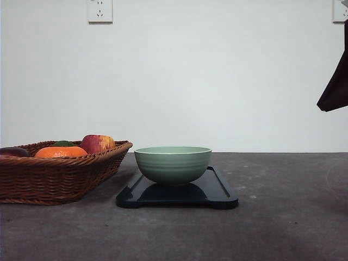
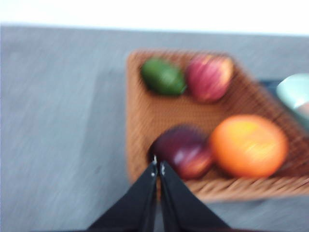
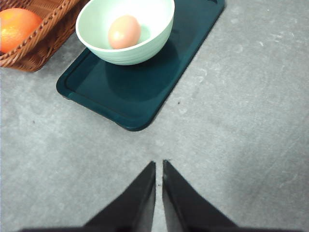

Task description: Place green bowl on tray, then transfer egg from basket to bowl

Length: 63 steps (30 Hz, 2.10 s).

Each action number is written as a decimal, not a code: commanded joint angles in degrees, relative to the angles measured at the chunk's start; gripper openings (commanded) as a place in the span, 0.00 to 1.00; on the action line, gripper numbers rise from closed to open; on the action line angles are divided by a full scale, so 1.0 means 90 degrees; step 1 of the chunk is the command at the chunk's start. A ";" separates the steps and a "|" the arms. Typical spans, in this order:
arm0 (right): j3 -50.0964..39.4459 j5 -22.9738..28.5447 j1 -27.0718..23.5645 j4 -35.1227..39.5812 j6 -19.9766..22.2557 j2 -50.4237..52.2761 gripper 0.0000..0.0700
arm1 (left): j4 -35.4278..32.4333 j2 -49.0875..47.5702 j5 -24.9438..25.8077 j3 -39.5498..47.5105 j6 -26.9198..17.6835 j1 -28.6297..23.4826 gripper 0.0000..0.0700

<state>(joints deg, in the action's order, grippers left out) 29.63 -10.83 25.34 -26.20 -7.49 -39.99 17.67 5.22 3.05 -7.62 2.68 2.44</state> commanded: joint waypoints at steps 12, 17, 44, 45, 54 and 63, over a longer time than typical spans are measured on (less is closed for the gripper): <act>0.0034 -0.0005 0.0039 0.0075 0.0048 -0.0032 0.02 | -0.0843 -0.0560 0.0022 0.0765 -0.0001 -0.0209 0.00; 0.0034 -0.0005 0.0039 0.0077 0.0046 -0.0032 0.02 | -0.0790 -0.0560 0.0021 0.0765 -0.0011 -0.0209 0.00; -0.0285 0.0924 -0.0252 0.0528 0.0926 0.0571 0.02 | -0.0782 -0.0560 0.0020 0.0760 -0.0011 -0.0209 0.00; -0.0433 0.0923 -0.0383 0.0681 0.0933 0.0766 0.02 | -0.0781 -0.0560 0.0020 0.0760 -0.0011 -0.0209 0.00; -0.2192 0.0925 -0.1733 0.1882 0.1138 0.2846 0.02 | -0.0779 -0.0560 0.0020 0.0760 -0.0011 -0.0209 0.00; -0.3210 0.0924 -0.2492 0.1950 0.1167 0.4443 0.02 | -0.0779 -0.0557 0.0020 0.0760 -0.0011 -0.0210 0.00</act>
<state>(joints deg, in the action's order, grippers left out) 1.06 -2.74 3.12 -9.51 2.65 -0.39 10.22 0.30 3.14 -1.87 2.59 0.60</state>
